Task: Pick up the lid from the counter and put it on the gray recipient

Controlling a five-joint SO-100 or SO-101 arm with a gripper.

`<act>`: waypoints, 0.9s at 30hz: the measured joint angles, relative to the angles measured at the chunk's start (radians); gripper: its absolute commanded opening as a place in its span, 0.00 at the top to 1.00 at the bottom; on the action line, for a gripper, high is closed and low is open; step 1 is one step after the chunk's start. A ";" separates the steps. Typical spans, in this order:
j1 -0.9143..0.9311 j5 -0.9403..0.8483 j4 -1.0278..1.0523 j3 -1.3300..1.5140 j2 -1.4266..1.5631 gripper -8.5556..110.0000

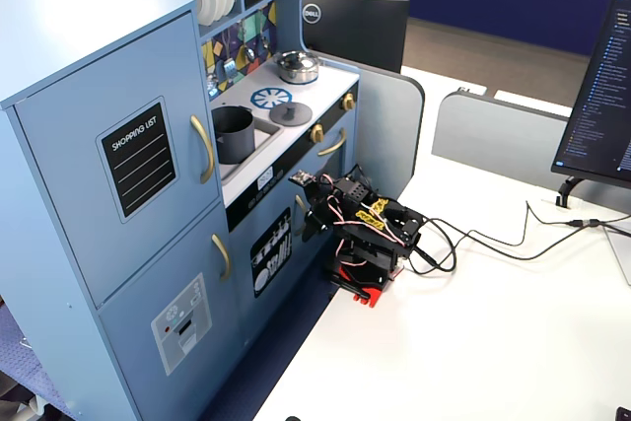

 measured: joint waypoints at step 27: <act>0.066 -0.057 0.064 -0.451 -0.235 0.93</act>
